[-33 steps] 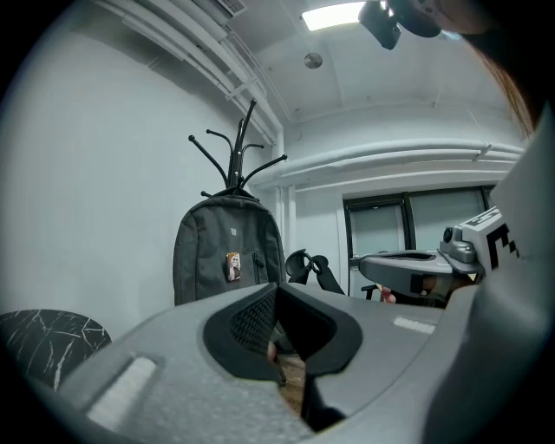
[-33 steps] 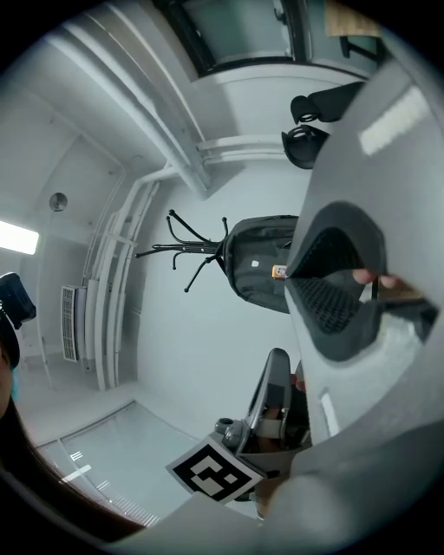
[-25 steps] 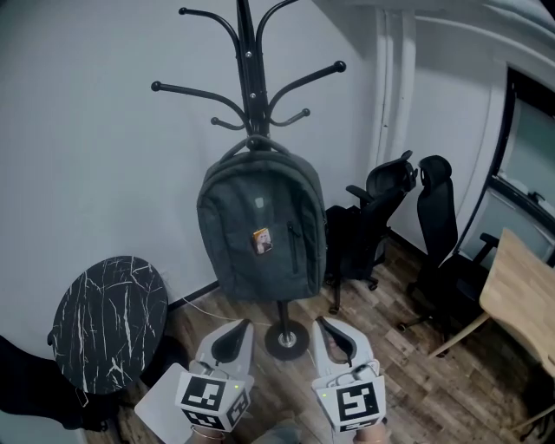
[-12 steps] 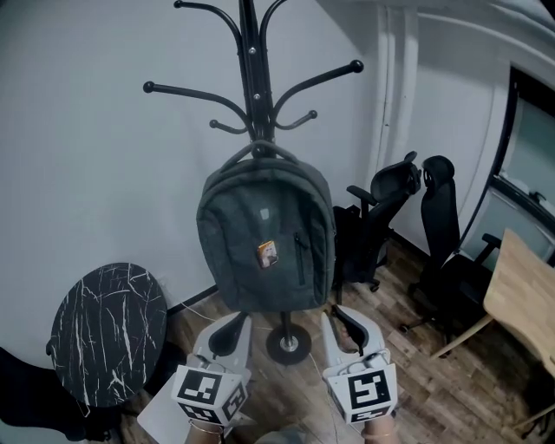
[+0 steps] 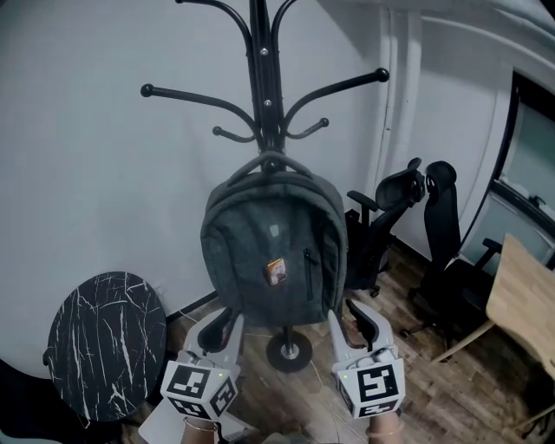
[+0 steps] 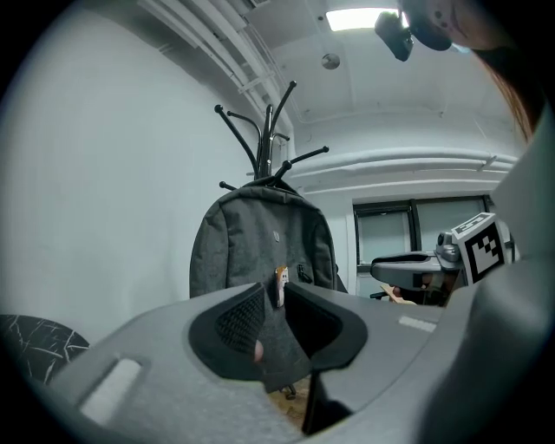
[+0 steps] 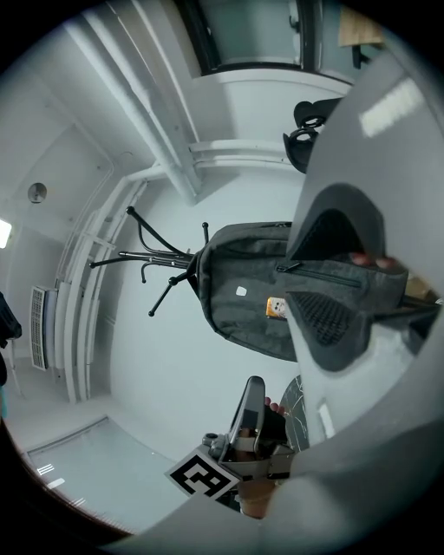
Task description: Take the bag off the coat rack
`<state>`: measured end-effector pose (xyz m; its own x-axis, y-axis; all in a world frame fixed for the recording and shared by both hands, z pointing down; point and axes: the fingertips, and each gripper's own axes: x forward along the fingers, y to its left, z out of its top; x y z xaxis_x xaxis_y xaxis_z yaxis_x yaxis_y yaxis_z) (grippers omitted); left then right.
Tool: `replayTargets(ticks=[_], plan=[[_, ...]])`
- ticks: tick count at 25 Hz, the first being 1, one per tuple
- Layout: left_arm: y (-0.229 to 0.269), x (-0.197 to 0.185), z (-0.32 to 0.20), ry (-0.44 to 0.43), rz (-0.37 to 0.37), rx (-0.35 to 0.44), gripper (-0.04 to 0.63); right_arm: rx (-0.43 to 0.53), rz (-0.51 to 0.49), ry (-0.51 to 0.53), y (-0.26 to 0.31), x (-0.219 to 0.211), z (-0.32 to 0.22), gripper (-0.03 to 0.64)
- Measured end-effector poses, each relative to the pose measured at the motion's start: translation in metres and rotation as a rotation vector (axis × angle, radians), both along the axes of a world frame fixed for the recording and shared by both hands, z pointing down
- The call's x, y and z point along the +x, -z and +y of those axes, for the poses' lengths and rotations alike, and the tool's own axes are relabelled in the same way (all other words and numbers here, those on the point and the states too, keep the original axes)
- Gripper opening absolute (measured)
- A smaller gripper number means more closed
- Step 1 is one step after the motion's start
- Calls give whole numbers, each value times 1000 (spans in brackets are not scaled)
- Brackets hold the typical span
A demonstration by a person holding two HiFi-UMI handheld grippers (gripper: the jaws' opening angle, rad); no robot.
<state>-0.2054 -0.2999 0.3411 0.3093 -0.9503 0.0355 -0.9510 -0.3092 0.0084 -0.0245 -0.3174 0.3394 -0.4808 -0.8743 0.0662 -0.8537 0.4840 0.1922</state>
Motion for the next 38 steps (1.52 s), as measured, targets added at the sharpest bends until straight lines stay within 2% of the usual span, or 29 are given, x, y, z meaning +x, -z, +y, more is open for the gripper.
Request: replayTargets(ticks=[11, 16, 24, 38], plan=[[-9, -41, -38, 36, 29, -38, 137, 2, 13, -56, -5, -3, -38, 164], [-14, -58, -55, 73, 29, -58, 172, 43, -25, -51, -9, 0, -60, 184], [-30, -67, -82, 104, 51, -108, 224, 21, -23, -40, -18, 11, -94, 212], [-64, -71, -116, 134, 19, -215, 236, -106, -48, 34, -55, 13, -135, 245]])
